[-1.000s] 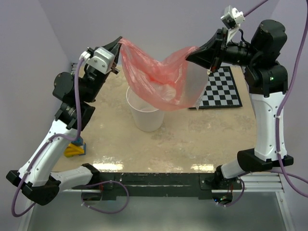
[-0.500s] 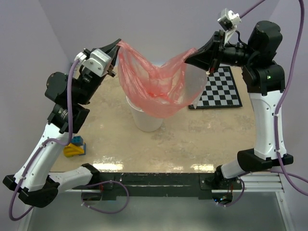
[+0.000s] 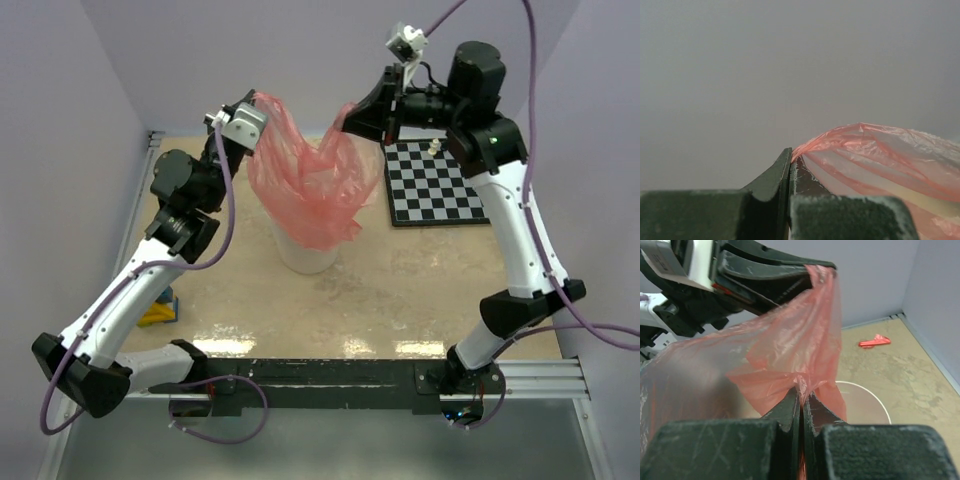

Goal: Put the trash bags into the trash bin

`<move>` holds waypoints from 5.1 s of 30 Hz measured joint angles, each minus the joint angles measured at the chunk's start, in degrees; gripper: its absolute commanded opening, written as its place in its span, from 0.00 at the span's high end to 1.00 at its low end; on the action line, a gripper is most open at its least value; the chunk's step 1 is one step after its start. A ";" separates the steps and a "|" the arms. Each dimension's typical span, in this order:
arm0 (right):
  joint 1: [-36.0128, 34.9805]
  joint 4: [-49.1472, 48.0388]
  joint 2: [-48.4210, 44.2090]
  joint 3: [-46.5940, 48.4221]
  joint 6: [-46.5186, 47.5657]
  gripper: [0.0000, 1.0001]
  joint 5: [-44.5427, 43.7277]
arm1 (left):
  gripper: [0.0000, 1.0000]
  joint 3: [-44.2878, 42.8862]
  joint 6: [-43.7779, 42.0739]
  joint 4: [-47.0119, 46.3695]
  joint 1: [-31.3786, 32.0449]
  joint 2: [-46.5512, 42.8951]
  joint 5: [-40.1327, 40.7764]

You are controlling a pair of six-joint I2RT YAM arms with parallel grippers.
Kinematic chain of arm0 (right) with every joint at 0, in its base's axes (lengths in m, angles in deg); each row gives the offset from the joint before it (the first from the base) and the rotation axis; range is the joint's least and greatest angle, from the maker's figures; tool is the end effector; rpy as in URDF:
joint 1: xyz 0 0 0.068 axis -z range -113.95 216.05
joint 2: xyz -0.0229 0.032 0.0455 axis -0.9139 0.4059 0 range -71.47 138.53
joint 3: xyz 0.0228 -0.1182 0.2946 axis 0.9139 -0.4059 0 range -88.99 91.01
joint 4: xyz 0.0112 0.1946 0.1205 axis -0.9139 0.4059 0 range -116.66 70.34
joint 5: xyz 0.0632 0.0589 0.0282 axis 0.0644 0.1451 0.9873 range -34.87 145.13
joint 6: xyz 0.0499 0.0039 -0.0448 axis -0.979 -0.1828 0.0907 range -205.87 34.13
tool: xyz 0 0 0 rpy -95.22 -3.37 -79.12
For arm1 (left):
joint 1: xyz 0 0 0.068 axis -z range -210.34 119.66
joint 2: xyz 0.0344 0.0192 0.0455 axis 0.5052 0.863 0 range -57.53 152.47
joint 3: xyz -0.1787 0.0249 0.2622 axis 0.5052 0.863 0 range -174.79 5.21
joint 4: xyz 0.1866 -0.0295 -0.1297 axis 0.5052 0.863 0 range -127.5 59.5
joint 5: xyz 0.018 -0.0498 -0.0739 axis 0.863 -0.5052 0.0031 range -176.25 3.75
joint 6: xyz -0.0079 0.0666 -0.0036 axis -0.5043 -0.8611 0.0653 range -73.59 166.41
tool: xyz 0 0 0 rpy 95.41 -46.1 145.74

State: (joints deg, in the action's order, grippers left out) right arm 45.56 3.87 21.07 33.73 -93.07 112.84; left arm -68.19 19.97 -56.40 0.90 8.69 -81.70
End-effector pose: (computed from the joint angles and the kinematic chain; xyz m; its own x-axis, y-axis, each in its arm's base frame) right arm 0.2538 0.1432 0.5808 -0.1283 0.0235 -0.9915 -0.9704 0.2031 0.1304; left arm 0.1820 -0.1053 0.5397 0.5396 0.1917 -0.8198 0.2411 0.8978 0.3686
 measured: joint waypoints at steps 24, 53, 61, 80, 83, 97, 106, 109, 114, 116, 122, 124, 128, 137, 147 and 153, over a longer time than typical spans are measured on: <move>-5.40 -16.98 16.41 1.75 -2.01 1.00 -4.07 | 1.00 5.01 -4.20 -9.68 -5.11 6.43 8.28; 4.48 -13.44 7.52 -17.94 2.84 1.00 -7.50 | 1.00 -8.11 20.79 -11.52 0.15 26.95 1.64; 5.16 -13.38 6.40 -20.92 3.23 1.00 -10.49 | 1.00 4.94 17.70 -7.17 -4.00 15.58 0.44; 5.11 -13.07 21.22 -20.11 3.63 1.00 -11.76 | 1.00 5.14 4.94 14.47 -15.76 18.78 -4.76; 5.14 -11.39 22.51 -23.30 3.65 1.00 -11.72 | 1.00 4.61 4.76 23.37 -17.99 19.23 -11.17; 5.14 -8.11 5.07 -39.45 3.87 0.72 -11.96 | 0.60 16.33 -0.09 44.02 -18.40 -4.61 -30.45; 12.72 -1.44 3.85 -35.52 9.51 0.49 -13.86 | 0.21 16.33 -9.09 52.00 -18.93 -8.28 -28.33; 18.36 3.69 5.53 -27.06 16.79 0.40 -13.29 | 0.20 16.00 -15.02 54.42 -18.99 -12.31 -27.93; 20.44 15.67 4.33 -16.59 43.12 0.30 -9.46 | 0.19 10.91 -23.56 58.82 -19.12 -15.30 -33.09; 17.73 17.86 0.35 -18.38 52.63 0.26 -9.49 | 0.23 8.85 -24.37 58.18 -18.95 -15.43 -36.81; 2.64 17.90 -10.45 -24.50 69.79 0.27 -11.89 | 0.29 -2.71 -24.65 56.52 -13.40 -6.01 -43.91; 0.15 18.40 -10.25 -23.85 73.37 0.28 -12.59 | 0.29 -5.64 -26.27 56.68 -11.04 -1.46 -45.13; -3.98 20.50 -5.84 -23.06 79.58 0.31 -16.39 | 0.33 -5.86 -27.39 57.75 -7.10 3.93 -45.27; -6.21 24.81 -1.40 -24.17 82.84 0.69 -20.79 | 0.61 -8.02 -25.90 59.23 -6.19 8.72 -42.77; -8.74 20.04 -9.53 -31.63 79.28 1.00 -21.18 | 1.00 -7.23 -19.58 58.84 -6.19 8.11 -41.68; -13.90 12.83 -23.52 -43.39 78.07 1.00 -21.88 | 1.00 2.60 -14.88 56.17 -6.14 -1.22 -43.93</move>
State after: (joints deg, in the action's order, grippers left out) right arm 31.66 16.70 -2.45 -9.66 -14.99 90.97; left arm -65.59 5.09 -0.23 -5.24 7.46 -125.63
